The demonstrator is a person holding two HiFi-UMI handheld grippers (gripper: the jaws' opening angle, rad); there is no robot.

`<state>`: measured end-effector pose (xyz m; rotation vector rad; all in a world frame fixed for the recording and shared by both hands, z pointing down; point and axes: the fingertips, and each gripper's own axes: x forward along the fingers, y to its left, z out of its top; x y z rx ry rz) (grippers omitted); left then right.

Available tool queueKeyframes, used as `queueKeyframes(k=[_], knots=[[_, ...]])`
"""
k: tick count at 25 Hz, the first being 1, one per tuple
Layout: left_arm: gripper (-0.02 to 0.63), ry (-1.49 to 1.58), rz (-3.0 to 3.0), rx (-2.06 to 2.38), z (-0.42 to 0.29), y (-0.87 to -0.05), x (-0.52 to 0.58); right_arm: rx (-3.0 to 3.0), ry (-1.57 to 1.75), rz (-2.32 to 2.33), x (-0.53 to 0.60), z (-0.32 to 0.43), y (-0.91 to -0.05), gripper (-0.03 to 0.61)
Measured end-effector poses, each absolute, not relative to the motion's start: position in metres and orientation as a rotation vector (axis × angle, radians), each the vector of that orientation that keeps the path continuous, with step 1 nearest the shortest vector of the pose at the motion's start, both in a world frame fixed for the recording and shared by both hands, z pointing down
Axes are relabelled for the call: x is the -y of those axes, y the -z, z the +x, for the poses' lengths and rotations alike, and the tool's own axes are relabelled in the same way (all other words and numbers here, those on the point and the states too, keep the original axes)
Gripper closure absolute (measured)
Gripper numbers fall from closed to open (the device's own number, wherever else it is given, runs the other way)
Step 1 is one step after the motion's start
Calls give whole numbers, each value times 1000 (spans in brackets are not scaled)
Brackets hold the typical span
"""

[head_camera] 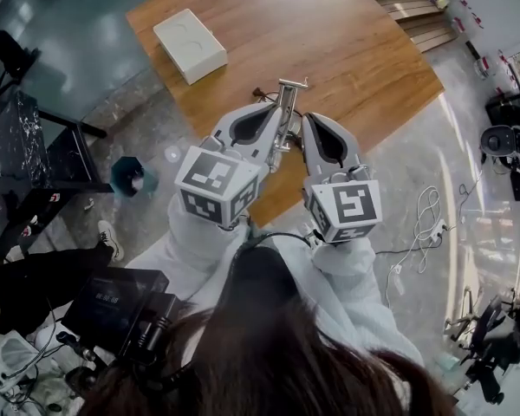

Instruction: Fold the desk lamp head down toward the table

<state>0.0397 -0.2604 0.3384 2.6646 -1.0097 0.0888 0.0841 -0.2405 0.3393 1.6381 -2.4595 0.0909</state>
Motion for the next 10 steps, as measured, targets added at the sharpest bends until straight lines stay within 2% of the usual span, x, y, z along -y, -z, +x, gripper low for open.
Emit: queueKeyframes(k=[10], knots=[[612, -106, 2660, 1015, 46, -341, 266, 2453, -116, 1628, 243, 93, -344, 580]])
